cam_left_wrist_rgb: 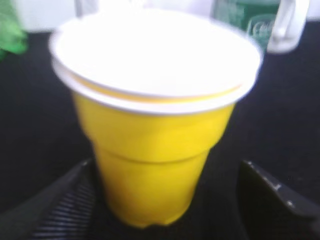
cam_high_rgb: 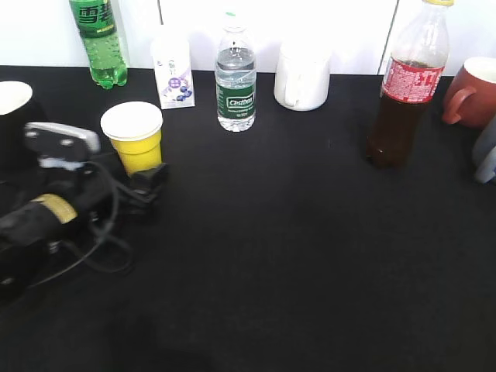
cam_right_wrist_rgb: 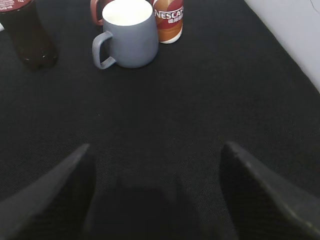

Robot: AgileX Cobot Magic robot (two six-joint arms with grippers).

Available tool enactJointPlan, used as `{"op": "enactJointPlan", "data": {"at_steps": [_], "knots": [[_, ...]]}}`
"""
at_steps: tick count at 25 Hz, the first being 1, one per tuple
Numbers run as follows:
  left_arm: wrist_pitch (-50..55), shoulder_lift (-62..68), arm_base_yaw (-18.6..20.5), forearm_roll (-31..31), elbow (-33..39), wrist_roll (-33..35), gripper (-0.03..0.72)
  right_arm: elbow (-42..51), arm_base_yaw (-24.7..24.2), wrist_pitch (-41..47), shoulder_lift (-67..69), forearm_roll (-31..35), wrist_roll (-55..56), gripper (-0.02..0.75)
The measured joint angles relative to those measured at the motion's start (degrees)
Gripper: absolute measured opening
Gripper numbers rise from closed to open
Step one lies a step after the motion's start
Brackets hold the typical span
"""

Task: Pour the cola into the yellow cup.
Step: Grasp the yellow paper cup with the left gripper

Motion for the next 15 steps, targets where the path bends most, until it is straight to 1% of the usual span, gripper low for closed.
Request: {"op": "enactJointPlan", "data": {"at_steps": [3, 5, 9, 10, 13, 15], "knots": [[0.6, 3.57, 0.5, 0.2, -5.2, -0.61, 0.657, 0.0, 0.0, 0.0, 0.0, 0.0, 0.0, 0.585], [0.49, 4.64, 0.5, 0.27, -6.88, -0.73, 0.627, 0.0, 0.0, 0.0, 0.0, 0.0, 0.0, 0.585], [0.49, 4.84, 0.61, 0.32, -7.2, -0.73, 0.464, 0.0, 0.0, 0.0, 0.0, 0.0, 0.0, 0.585], [0.49, 4.84, 0.61, 0.96, -7.2, -0.79, 0.448, 0.0, 0.0, 0.0, 0.0, 0.0, 0.0, 0.585], [0.95, 4.11, 0.61, 2.39, -6.74, -1.0, 0.448, 0.0, 0.0, 0.0, 0.0, 0.0, 0.0, 0.585], [1.36, -0.12, 0.61, 3.14, -3.38, -1.22, 0.448, 0.0, 0.0, 0.0, 0.0, 0.0, 0.0, 0.585]]}}
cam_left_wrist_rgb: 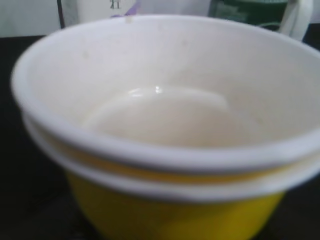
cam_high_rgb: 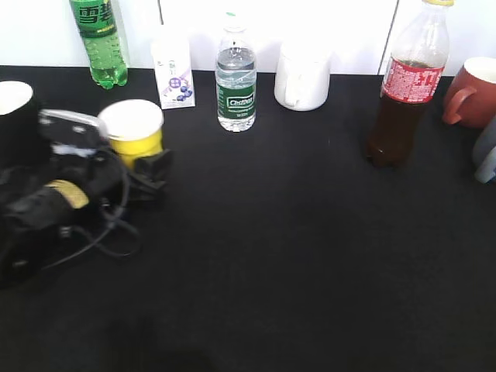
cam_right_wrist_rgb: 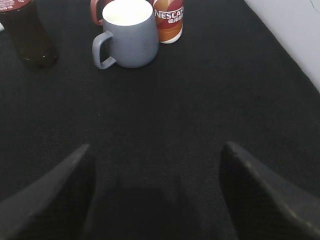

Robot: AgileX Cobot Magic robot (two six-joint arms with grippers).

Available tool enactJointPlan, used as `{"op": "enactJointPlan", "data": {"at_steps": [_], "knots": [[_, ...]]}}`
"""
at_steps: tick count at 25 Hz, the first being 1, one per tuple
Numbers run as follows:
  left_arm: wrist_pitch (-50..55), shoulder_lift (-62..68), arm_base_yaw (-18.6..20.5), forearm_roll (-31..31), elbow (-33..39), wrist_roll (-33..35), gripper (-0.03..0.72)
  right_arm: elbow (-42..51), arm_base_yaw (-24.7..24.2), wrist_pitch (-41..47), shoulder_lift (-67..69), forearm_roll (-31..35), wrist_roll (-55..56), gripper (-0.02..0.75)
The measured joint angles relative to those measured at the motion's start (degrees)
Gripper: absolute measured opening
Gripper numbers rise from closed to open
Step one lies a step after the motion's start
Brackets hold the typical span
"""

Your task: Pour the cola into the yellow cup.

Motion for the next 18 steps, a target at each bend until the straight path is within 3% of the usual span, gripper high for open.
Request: {"op": "enactJointPlan", "data": {"at_steps": [5, 8, 12, 14, 18], "knots": [[0.06, -15.16, 0.0, 10.66, 11.05, -1.7, 0.447, 0.0, 0.0, 0.0, 0.0, 0.0, 0.0, 0.585], [5.57, -22.22, 0.0, 19.61, 12.35, -4.78, 0.447, 0.0, 0.0, 0.0, 0.0, 0.0, 0.0, 0.585], [6.72, -26.47, 0.0, 23.02, 12.35, -7.03, 0.447, -0.05, 0.0, -0.17, 0.33, 0.07, -0.3, 0.585], [6.87, -26.47, 0.0, 23.09, 12.35, -7.05, 0.447, -1.16, 0.0, -9.65, 4.43, 0.38, -1.39, 0.585], [9.21, -26.47, 0.0, 23.06, 12.35, -7.19, 0.447, -1.18, 0.0, -45.67, 24.13, 0.45, -1.97, 0.585]]}}
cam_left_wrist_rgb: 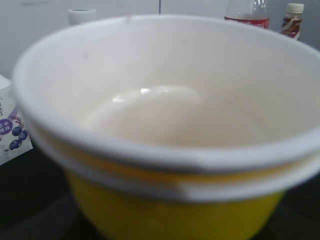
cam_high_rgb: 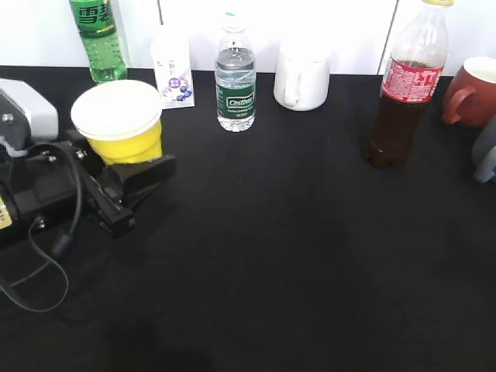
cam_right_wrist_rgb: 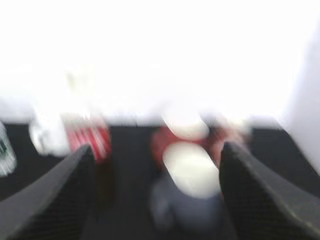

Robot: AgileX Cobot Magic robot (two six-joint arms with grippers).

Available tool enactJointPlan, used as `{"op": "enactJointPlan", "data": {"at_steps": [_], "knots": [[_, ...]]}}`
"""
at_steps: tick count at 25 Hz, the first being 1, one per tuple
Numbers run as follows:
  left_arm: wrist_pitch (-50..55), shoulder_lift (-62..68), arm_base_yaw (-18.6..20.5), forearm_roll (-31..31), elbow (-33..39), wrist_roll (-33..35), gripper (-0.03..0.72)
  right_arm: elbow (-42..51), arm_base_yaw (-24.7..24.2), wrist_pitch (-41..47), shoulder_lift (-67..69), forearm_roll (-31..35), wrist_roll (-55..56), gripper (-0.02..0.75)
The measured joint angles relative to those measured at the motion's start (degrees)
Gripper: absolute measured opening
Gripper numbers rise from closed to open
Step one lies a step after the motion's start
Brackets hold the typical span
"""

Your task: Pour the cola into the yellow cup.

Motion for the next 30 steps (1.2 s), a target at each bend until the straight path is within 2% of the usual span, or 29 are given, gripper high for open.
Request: {"op": "enactJointPlan", "data": {"at_steps": [2, 4, 8, 12, 14, 18, 30], "knots": [[0.24, 0.0, 0.0, -0.18, 0.0, -0.07, 0.447, 1.23, 0.0, -18.92, 12.93, -0.95, -0.12, 0.585], [0.24, 0.0, 0.0, -0.25, 0.0, -0.07, 0.447, 4.87, 0.0, -34.07, 23.1, -3.25, 1.21, 0.585], [0.29, 0.0, 0.0, -0.41, 0.0, -0.07, 0.447, 11.99, 0.0, -48.89, 39.26, -8.12, 7.29, 0.585], [0.29, 0.0, 0.0, -0.41, 0.0, -0.07, 0.447, 12.03, 0.0, -59.63, 54.17, -8.68, 8.71, 0.587], [0.29, 0.0, 0.0, -0.41, 0.0, -0.07, 0.446, 9.55, 0.0, -61.3, 59.7, -10.61, 8.71, 0.608], [0.29, 0.0, 0.0, -0.41, 0.0, -0.07, 0.446, 4.8, 0.0, -61.84, 68.62, -9.63, 8.36, 0.619], [0.24, 0.0, 0.0, -0.41, 0.0, -0.07, 0.446, -7.23, 0.0, -63.9, 82.42, -8.71, 4.28, 0.614]]}}
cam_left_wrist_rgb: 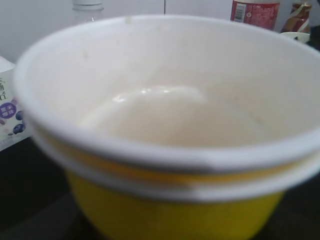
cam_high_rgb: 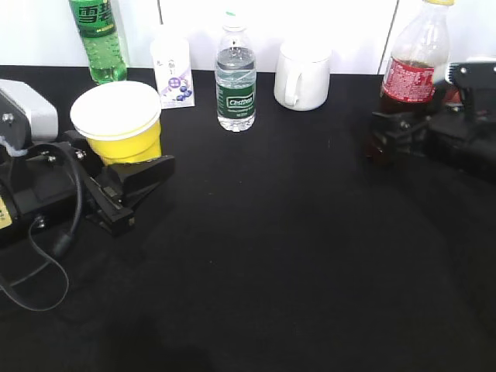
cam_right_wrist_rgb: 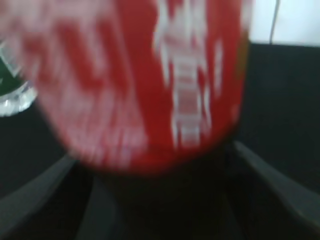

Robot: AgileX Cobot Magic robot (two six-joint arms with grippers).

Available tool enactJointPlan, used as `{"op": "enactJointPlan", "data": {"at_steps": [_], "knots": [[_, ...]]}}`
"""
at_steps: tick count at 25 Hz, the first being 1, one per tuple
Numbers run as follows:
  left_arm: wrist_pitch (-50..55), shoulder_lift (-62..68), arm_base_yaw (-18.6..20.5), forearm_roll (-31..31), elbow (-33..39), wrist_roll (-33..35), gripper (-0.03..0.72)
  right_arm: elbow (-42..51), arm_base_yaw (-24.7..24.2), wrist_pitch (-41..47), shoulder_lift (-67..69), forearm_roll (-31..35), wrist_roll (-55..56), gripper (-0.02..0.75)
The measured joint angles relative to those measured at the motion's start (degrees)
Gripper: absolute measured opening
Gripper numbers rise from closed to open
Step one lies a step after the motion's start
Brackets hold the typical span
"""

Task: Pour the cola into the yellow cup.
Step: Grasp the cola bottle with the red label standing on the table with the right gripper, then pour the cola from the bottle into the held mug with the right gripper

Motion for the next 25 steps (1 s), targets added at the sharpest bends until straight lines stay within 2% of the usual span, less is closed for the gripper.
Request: {"op": "enactJointPlan", "data": {"at_steps": [7, 9, 12, 19, 21, 25], "knots": [[0.0, 0.0, 0.0, 0.0, 0.0, -0.16, 0.446, -2.04, 0.0, -5.95, 4.29, 0.18, -1.32, 0.589], [0.0, 0.0, 0.0, 0.0, 0.0, -0.16, 0.446, -2.15, 0.0, -6.05, 4.29, 0.24, -1.46, 0.525], [0.0, 0.0, 0.0, 0.0, 0.0, -0.21, 0.446, -2.15, 0.0, -6.05, 4.33, 0.24, -1.72, 0.37], [0.0, 0.0, 0.0, 0.29, 0.0, -0.21, 0.446, -2.01, 0.0, -8.33, 4.46, -0.01, -1.72, 0.364], [0.0, 0.0, 0.0, 3.06, 0.0, -0.29, 0.446, -2.01, 0.0, -9.47, 3.38, -1.14, -2.67, 0.364], [1.0, 0.06, -0.07, 7.14, -3.61, -5.16, 0.446, -1.97, 0.0, -4.94, -6.8, -13.46, -7.54, 0.364]]}}
